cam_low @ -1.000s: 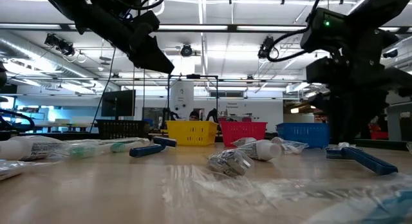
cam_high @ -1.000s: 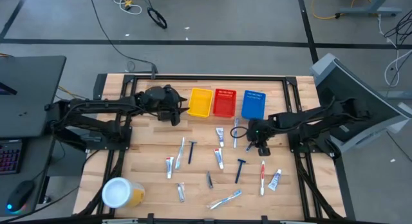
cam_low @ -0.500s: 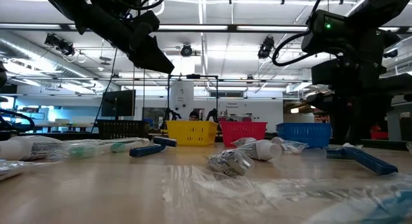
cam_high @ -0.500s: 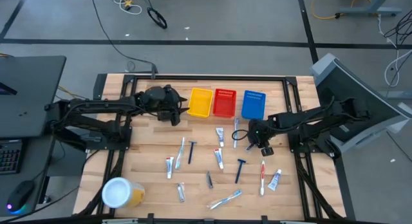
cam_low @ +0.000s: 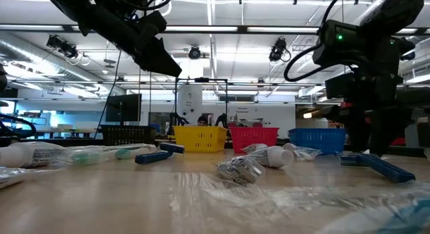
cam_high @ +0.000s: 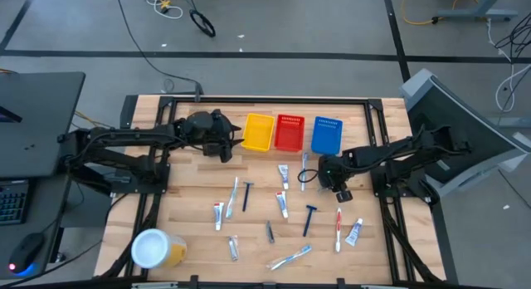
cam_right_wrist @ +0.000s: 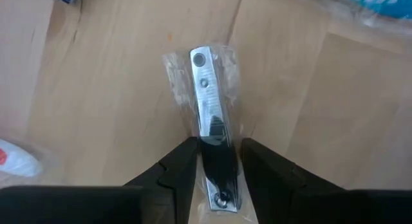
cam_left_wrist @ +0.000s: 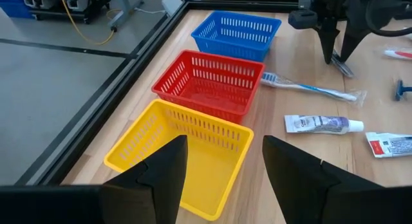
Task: Pick & Place Travel size toiletries
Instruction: Put the silver nail cutter into the black bin
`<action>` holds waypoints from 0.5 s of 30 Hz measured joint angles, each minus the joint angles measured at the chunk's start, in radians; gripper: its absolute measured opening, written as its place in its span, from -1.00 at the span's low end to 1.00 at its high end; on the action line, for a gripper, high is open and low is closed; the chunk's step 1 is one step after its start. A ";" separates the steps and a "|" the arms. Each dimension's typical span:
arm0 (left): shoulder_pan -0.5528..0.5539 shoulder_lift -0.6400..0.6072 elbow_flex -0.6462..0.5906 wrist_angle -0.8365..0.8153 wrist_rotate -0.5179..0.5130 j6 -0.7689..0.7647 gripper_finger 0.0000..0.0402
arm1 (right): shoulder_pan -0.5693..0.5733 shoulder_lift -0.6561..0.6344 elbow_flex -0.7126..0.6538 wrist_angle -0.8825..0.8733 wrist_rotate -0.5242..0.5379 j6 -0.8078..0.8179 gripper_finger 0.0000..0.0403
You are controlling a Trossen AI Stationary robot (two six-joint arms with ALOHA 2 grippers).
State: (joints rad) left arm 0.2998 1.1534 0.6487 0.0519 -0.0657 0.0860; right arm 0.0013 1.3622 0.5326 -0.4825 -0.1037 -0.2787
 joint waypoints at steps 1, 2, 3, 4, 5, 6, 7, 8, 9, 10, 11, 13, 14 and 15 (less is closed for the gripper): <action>0.000 0.000 0.000 0.000 0.000 0.000 0.05 | 0.000 0.001 -0.001 0.004 0.005 0.000 -0.34; 0.000 0.000 0.000 0.000 0.000 0.000 0.05 | 0.000 0.001 -0.001 0.006 0.011 0.000 -0.34; 0.000 0.000 0.000 0.000 0.000 0.000 0.05 | 0.000 0.001 -0.001 0.007 0.016 0.000 -0.36; 0.000 0.000 0.000 0.000 0.000 -0.001 0.05 | 0.000 0.001 -0.001 0.006 0.019 0.000 -0.37; 0.000 0.000 0.000 0.000 0.000 -0.001 0.05 | 0.000 0.002 -0.001 0.005 0.019 0.001 -0.40; 0.000 0.000 0.000 0.000 0.000 -0.001 0.05 | 0.000 0.002 -0.001 0.004 0.020 0.009 -0.42; 0.000 0.000 0.000 0.000 0.000 -0.001 0.05 | 0.000 0.002 -0.001 0.006 0.021 0.024 -0.45; 0.000 0.000 0.000 0.001 0.000 -0.002 0.05 | 0.000 0.002 -0.001 0.010 0.018 0.048 -0.49; 0.000 0.000 0.000 0.002 0.000 -0.004 0.05 | 0.000 0.002 -0.001 0.015 0.012 0.076 -0.52; 0.000 0.000 0.000 0.006 0.000 -0.010 0.05 | -0.001 0.002 -0.002 0.022 0.004 0.097 -0.55; 0.000 0.000 0.000 0.011 0.000 -0.024 0.05 | -0.001 0.003 -0.003 0.034 -0.006 0.119 -0.58; 0.000 0.000 0.000 0.016 0.000 -0.051 0.05 | -0.001 0.004 -0.003 0.063 -0.030 0.154 -0.62; 0.000 0.000 0.000 0.016 0.000 -0.061 0.05 | -0.001 0.004 -0.003 0.078 -0.036 0.178 -0.63; 0.000 0.000 0.000 0.015 0.000 -0.075 0.05 | -0.001 0.005 -0.003 0.091 -0.045 0.202 -0.64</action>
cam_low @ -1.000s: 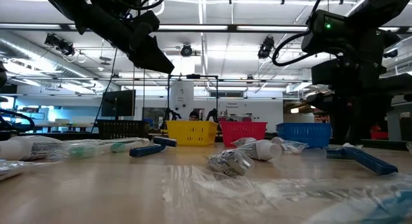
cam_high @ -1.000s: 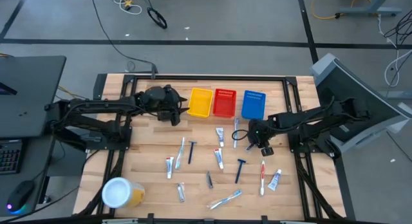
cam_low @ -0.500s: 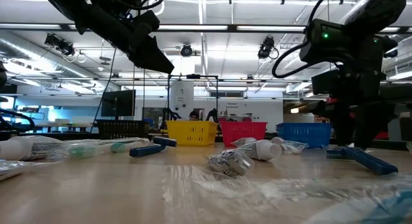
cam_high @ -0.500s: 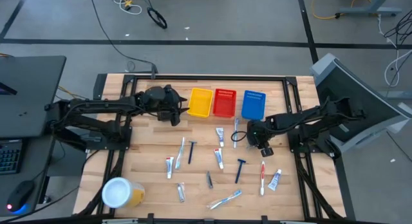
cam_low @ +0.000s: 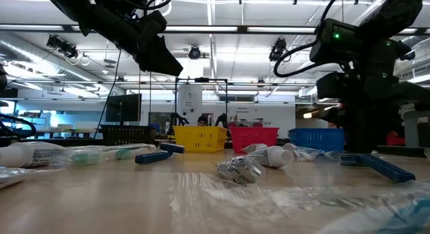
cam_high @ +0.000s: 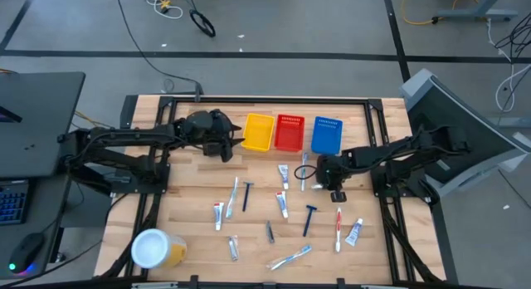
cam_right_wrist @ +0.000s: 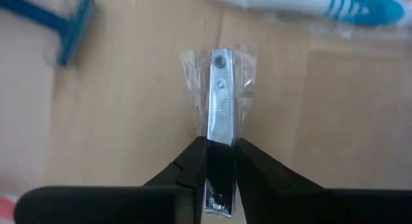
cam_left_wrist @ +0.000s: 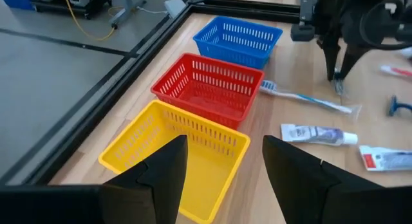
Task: Pick & Place Travel size toiletries
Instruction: Put the silver nail cutter into the black bin
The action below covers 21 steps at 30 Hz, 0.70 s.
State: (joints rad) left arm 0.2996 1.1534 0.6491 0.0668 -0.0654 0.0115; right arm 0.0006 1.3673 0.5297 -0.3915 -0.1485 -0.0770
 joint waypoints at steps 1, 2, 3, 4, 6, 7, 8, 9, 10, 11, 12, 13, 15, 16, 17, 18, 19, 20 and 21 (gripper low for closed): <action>0.000 0.000 0.000 0.001 0.000 -0.010 0.05 | 0.000 0.001 0.000 0.012 -0.007 0.018 -0.64; 0.000 0.000 0.000 0.001 0.002 -0.026 0.05 | 0.001 0.002 0.001 0.022 -0.009 0.028 -0.64; 0.000 0.000 0.000 0.001 0.012 -0.037 0.05 | 0.002 0.003 0.005 0.035 -0.001 0.037 -0.64; 0.000 0.000 0.000 0.001 0.035 -0.050 0.05 | 0.002 0.003 0.013 0.053 0.019 0.042 -0.65; 0.000 0.000 0.000 0.009 0.095 -0.059 0.05 | 0.002 0.002 0.032 0.112 0.055 0.043 -0.65; 0.000 0.000 0.000 0.017 0.126 -0.060 0.05 | 0.002 0.002 0.042 0.141 0.073 0.042 -0.65; -0.002 0.000 0.000 0.026 0.152 -0.061 0.05 | 0.001 0.002 0.053 0.168 0.087 0.037 -0.65; -0.004 0.000 0.000 0.037 0.167 -0.062 0.05 | 0.001 0.002 0.067 0.192 0.102 0.029 -0.65; -0.009 0.000 0.000 0.047 0.172 -0.064 0.05 | 0.001 0.002 0.082 0.216 0.117 0.017 -0.65; -0.013 0.000 0.000 0.057 0.172 -0.064 0.05 | 0.001 0.002 0.095 0.244 0.138 0.004 -0.65; -0.017 0.000 0.000 0.068 0.172 -0.065 0.05 | 0.001 0.002 0.106 0.283 0.171 -0.010 -0.65; -0.022 0.000 0.000 0.077 0.172 -0.070 0.05 | 0.002 0.002 0.112 0.336 0.212 -0.025 -0.65; -0.032 0.011 0.000 0.109 0.172 -0.093 0.05 | 0.001 0.002 0.113 0.490 0.302 -0.062 -0.65; -0.035 0.013 0.000 0.119 0.172 -0.115 0.05 | 0.001 0.001 0.112 0.569 0.339 -0.092 -0.65; -0.037 0.017 0.000 0.127 0.172 -0.142 0.05 | 0.000 0.000 0.109 0.638 0.370 -0.126 -0.65; -0.043 0.027 0.001 0.153 0.172 -0.164 0.05 | 0.000 0.000 0.107 0.694 0.400 -0.162 -0.65; -0.048 0.039 0.003 0.170 0.171 -0.197 0.05 | 0.000 0.000 0.106 0.727 0.422 -0.193 -0.65; -0.052 0.051 0.002 0.181 0.169 -0.238 0.06 | 0.000 0.000 0.105 0.747 0.442 -0.220 -0.65; -0.056 0.064 0.002 0.204 0.164 -0.272 0.06 | -0.002 0.000 0.105 0.757 0.459 -0.239 -0.66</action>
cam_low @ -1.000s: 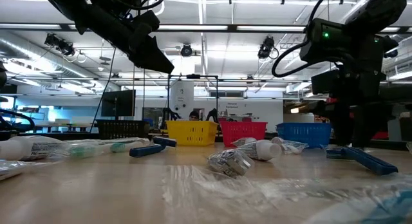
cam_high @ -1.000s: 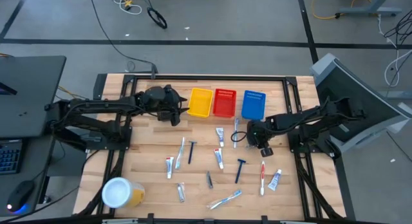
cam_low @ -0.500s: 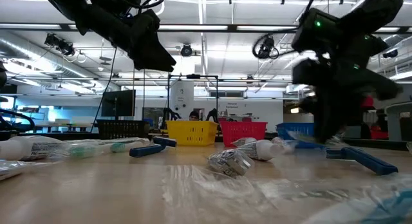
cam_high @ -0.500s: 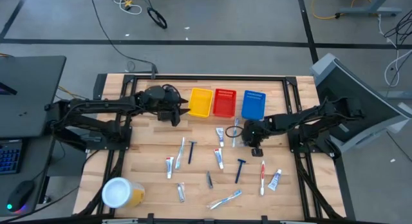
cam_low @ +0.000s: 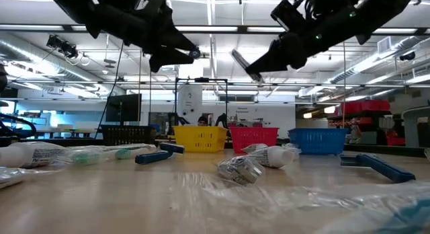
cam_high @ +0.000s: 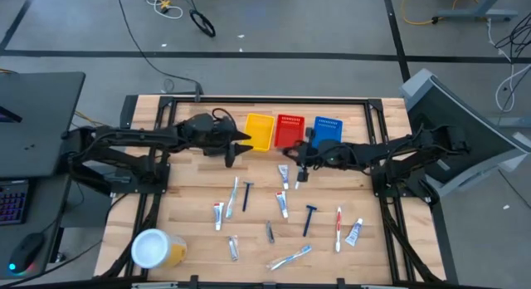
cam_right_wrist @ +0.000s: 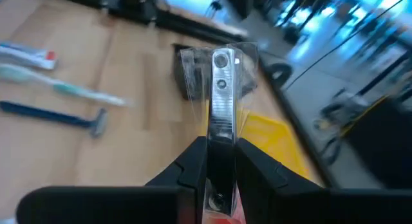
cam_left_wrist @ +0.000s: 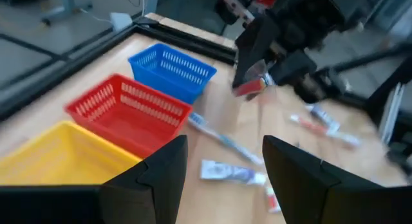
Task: Pick & Place Travel size toiletries
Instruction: Put the silver nail cutter into the black bin
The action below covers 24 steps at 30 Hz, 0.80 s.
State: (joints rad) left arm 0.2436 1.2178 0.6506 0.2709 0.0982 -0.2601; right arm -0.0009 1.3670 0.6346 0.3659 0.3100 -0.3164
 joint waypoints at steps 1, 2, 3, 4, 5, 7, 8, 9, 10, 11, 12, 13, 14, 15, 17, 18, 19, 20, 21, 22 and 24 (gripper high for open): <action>-0.004 0.018 0.000 0.031 0.000 -0.037 0.06 | -0.001 0.000 0.000 0.002 0.011 -0.019 -0.66; -0.008 0.036 0.000 0.064 -0.001 -0.059 0.06 | -0.004 0.000 0.000 0.000 0.018 -0.030 -0.66; -0.009 0.056 0.000 0.091 -0.001 -0.075 0.06 | -0.005 0.000 0.000 -0.002 0.021 -0.038 -0.66; -0.010 0.076 0.000 0.113 -0.001 -0.075 0.06 | -0.006 0.000 0.000 -0.003 0.022 -0.040 -0.66; -0.011 0.099 0.000 0.144 -0.002 -0.073 0.06 | -0.006 0.000 0.000 -0.002 0.022 -0.040 -0.66; -0.012 0.141 0.000 0.197 -0.012 -0.069 0.06 | -0.006 0.000 0.011 -0.027 0.027 -0.040 -0.66; -0.012 0.163 0.000 0.226 -0.023 -0.070 0.06 | -0.006 0.000 0.023 -0.049 0.035 -0.040 -0.66; -0.012 0.182 0.000 0.250 -0.029 -0.073 0.06 | -0.006 0.000 0.040 -0.077 0.041 -0.040 -0.66; -0.012 0.202 0.006 0.262 -0.030 -0.075 0.06 | -0.006 0.004 0.061 -0.110 0.047 -0.039 -0.66; -0.012 0.221 0.016 0.267 -0.030 -0.075 0.06 | -0.006 0.010 0.085 -0.153 0.048 -0.031 -0.66; -0.012 0.236 0.029 0.268 -0.030 -0.074 0.06 | -0.006 0.019 0.111 -0.203 0.048 -0.019 -0.66; -0.012 0.249 0.041 0.268 -0.030 -0.071 0.06 | -0.006 0.033 0.141 -0.252 0.049 -0.011 -0.66; -0.012 0.260 0.053 0.268 -0.029 -0.067 0.06 | -0.006 0.052 0.171 -0.297 0.048 -0.005 -0.66; -0.012 0.269 0.063 0.264 -0.027 -0.060 0.06 | -0.006 0.069 0.198 -0.342 0.048 -0.006 -0.66; -0.012 0.284 0.078 0.263 -0.027 -0.054 0.06 | -0.006 0.111 0.245 -0.424 0.067 -0.007 -0.66; -0.012 0.288 0.081 0.261 -0.027 -0.055 0.06 | -0.006 0.132 0.260 -0.454 0.083 -0.006 -0.66; -0.012 0.289 0.085 0.260 -0.027 -0.056 0.06 | -0.006 0.150 0.270 -0.477 0.098 -0.007 -0.66; -0.011 0.290 0.088 0.257 -0.027 -0.056 0.06 | -0.007 0.168 0.278 -0.482 0.109 -0.007 -0.66; -0.011 0.290 0.089 0.253 -0.028 -0.056 0.06 | -0.007 0.185 0.287 -0.479 0.112 -0.007 -0.66; -0.011 0.290 0.089 0.248 -0.031 -0.058 0.06 | -0.007 0.199 0.294 -0.470 0.112 -0.007 -0.66; -0.012 0.290 0.088 0.230 -0.039 -0.069 0.06 | -0.008 0.224 0.307 -0.469 0.112 -0.014 -0.66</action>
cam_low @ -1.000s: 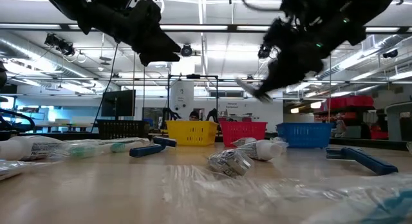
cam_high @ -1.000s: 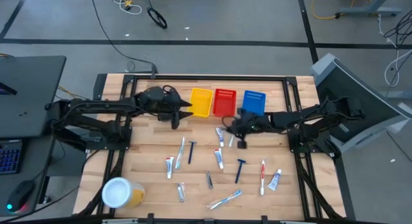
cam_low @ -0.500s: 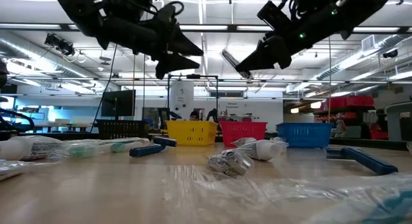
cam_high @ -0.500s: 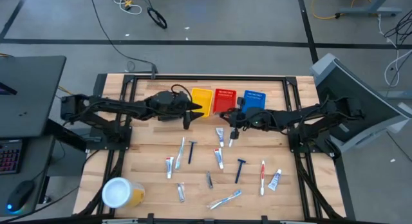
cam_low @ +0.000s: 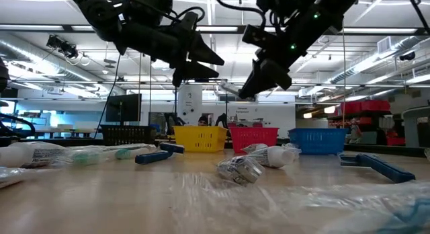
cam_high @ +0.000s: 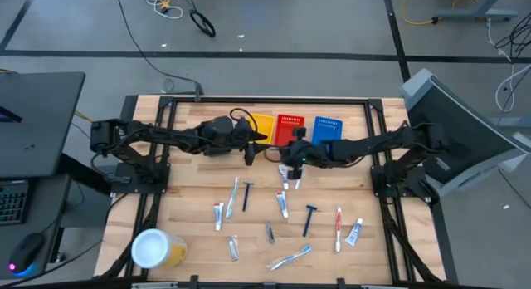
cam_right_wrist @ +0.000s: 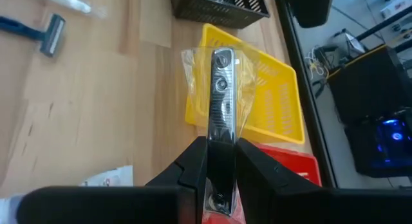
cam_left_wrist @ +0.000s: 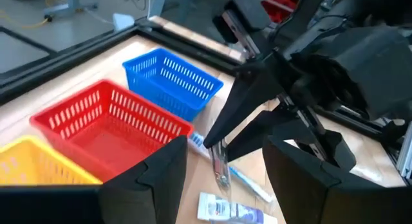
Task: Pick & Place Travel size toiletries
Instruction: Put the silver nail cutter into the black bin
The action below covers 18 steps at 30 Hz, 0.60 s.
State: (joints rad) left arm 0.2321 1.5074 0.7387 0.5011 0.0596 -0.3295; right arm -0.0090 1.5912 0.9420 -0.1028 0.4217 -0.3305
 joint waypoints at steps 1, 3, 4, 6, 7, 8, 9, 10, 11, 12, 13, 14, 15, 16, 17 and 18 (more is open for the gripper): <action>0.000 0.000 0.000 -0.008 -0.002 -0.008 0.06 | -0.001 0.011 0.006 0.008 -0.002 0.000 -0.66; 0.000 0.000 0.000 -0.023 -0.010 -0.026 0.06 | -0.003 0.025 0.010 0.008 -0.003 0.000 -0.66; 0.000 0.000 0.000 -0.038 -0.019 -0.027 0.06 | -0.005 0.031 0.014 0.015 -0.004 0.000 -0.66; 0.000 0.000 0.000 -0.070 -0.033 -0.028 0.06 | -0.009 0.033 0.015 0.024 -0.004 0.000 -0.66; 0.000 0.000 0.000 -0.083 -0.042 -0.031 0.06 | -0.011 0.034 0.015 0.035 -0.004 0.000 -0.66; 0.000 0.000 0.000 -0.094 -0.051 -0.032 0.06 | -0.012 0.034 0.015 0.041 -0.004 0.000 -0.66; 0.000 0.000 0.000 -0.097 -0.059 -0.032 0.06 | -0.014 0.035 0.015 0.044 -0.003 0.000 -0.66; 0.000 0.000 -0.001 -0.096 -0.070 -0.035 0.06 | -0.016 0.035 0.015 0.054 -0.003 0.000 -0.66; 0.000 0.000 -0.001 -0.090 -0.080 -0.042 0.06 | -0.017 0.035 0.015 0.069 -0.004 0.000 -0.66; 0.000 0.000 -0.001 -0.085 -0.084 -0.052 0.06 | -0.019 0.034 0.015 0.081 -0.003 0.000 -0.66; 0.000 0.000 -0.001 -0.084 -0.086 -0.056 0.06 | -0.021 0.034 0.015 0.090 -0.003 -0.001 -0.66; 0.000 0.000 -0.001 -0.085 -0.086 -0.058 0.06 | -0.023 0.034 0.015 0.096 -0.004 -0.006 -0.66; 0.000 0.000 -0.001 -0.085 -0.086 -0.058 0.06 | -0.025 0.034 0.015 0.101 -0.004 -0.011 -0.66; -0.002 0.000 -0.001 -0.085 -0.086 -0.058 0.06 | -0.027 0.034 0.015 0.108 -0.004 -0.017 -0.66; -0.002 0.000 -0.001 -0.086 -0.086 -0.057 0.06 | -0.030 0.034 0.015 0.114 -0.004 -0.024 -0.66; -0.002 0.000 -0.001 -0.089 -0.086 -0.057 0.06 | -0.030 0.034 0.015 0.119 -0.005 -0.026 -0.66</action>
State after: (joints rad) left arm 0.2298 1.5074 0.7380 0.4121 -0.0265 -0.3866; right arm -0.0394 1.6253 0.9569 0.0164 0.4165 -0.3564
